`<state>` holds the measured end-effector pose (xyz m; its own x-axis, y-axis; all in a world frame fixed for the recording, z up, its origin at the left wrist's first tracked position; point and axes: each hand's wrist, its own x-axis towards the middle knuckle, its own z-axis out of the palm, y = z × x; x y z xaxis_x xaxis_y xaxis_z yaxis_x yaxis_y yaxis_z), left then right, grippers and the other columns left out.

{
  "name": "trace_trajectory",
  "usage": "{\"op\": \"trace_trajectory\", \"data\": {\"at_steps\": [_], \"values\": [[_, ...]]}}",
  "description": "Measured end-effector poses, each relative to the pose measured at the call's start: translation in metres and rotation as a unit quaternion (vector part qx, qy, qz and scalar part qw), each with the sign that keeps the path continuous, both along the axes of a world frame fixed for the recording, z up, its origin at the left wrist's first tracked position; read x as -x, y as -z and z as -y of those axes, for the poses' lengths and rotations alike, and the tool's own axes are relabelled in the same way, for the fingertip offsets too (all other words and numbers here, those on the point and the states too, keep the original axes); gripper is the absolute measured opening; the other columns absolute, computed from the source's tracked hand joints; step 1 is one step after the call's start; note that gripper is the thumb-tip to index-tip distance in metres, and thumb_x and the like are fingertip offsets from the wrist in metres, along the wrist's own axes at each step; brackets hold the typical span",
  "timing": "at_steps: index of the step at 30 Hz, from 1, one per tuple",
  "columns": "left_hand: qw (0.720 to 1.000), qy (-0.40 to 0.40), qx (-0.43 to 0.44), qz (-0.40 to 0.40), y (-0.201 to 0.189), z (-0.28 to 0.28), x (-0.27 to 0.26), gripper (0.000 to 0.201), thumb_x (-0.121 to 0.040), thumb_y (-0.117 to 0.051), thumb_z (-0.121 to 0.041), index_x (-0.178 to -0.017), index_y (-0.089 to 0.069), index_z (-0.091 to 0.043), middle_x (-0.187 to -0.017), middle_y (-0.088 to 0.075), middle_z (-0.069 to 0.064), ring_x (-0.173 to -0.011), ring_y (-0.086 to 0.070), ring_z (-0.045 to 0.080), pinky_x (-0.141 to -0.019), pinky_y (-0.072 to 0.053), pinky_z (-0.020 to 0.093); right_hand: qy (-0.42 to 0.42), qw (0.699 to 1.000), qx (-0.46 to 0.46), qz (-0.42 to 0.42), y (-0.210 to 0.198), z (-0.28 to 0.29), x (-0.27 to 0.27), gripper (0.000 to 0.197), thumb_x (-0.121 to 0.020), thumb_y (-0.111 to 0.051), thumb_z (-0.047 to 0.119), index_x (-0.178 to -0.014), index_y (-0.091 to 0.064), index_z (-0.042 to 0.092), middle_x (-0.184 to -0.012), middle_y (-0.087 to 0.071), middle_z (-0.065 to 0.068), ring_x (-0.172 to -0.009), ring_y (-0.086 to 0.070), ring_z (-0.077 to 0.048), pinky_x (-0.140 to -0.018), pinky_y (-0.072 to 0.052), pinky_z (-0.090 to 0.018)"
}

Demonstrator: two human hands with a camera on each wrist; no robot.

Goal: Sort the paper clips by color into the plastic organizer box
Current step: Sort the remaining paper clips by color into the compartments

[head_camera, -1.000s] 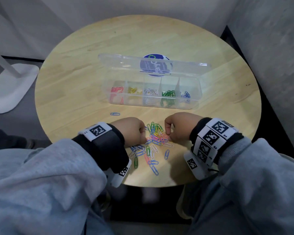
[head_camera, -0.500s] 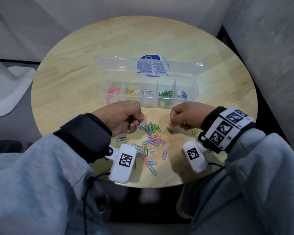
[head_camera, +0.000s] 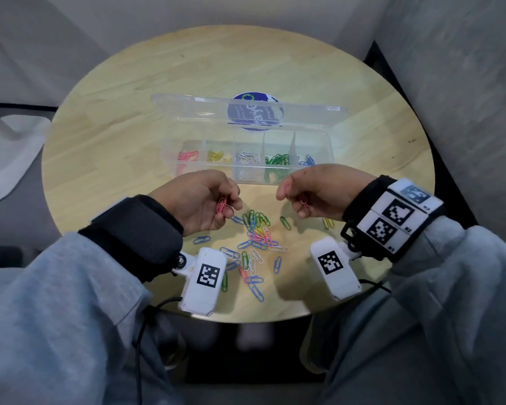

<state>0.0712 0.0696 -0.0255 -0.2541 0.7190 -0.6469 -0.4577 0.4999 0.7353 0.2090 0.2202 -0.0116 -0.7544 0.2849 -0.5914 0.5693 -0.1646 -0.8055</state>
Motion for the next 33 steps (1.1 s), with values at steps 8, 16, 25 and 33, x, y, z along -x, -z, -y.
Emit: {"op": "trace_trajectory", "data": {"at_steps": [8,16,25,33], "values": [[0.995,0.029,0.043,-0.085,0.001,-0.005,-0.005,0.026,-0.089,-0.044,-0.018,-0.063,-0.048,-0.015,-0.050,-0.036,-0.006,-0.036,-0.030,0.005,-0.035,-0.022,0.014,0.119,0.990,0.019,-0.076,-0.048,0.000,0.014,0.031,-0.092,-0.029,0.003,-0.068,-0.047,0.009,-0.065,-0.045,-0.005,-0.050,-0.042,-0.012,-0.041,-0.036,-0.016],[0.912,0.228,0.073,-0.332,-0.001,0.002,-0.008,0.020,-0.083,-0.064,-0.013,-0.068,-0.058,-0.025,-0.052,-0.047,-0.010,-0.047,-0.039,0.006,-0.046,-0.030,0.017,0.101,0.987,-0.078,-0.098,-0.099,0.026,0.070,0.035,-0.085,-0.020,-0.011,-0.064,-0.038,0.011,-0.062,-0.039,-0.005,-0.049,-0.035,-0.013,-0.049,-0.027,-0.020],[0.831,0.392,0.088,-0.386,0.006,0.014,-0.028,0.016,-0.072,-0.069,-0.016,-0.072,-0.064,-0.031,-0.053,-0.051,-0.004,-0.044,-0.046,0.009,-0.044,-0.033,0.015,0.119,0.992,-0.042,0.018,-0.032,0.027,0.032,0.025,-0.088,-0.044,0.004,-0.067,-0.042,0.016,-0.059,-0.037,0.001,-0.050,-0.036,-0.009,-0.045,-0.027,-0.017],[0.754,0.454,0.103,-0.463,0.013,0.013,-0.043,0.015,-0.075,-0.068,-0.014,-0.071,-0.060,-0.026,-0.062,-0.056,-0.009,-0.062,-0.053,0.011,-0.059,-0.042,0.021,0.011,0.957,-0.240,0.163,-0.005,0.024,0.010,0.031,-0.080,-0.069,0.029,-0.064,-0.045,0.018,-0.060,-0.038,-0.002,-0.051,-0.036,-0.018,-0.048,-0.030,-0.023]]}}
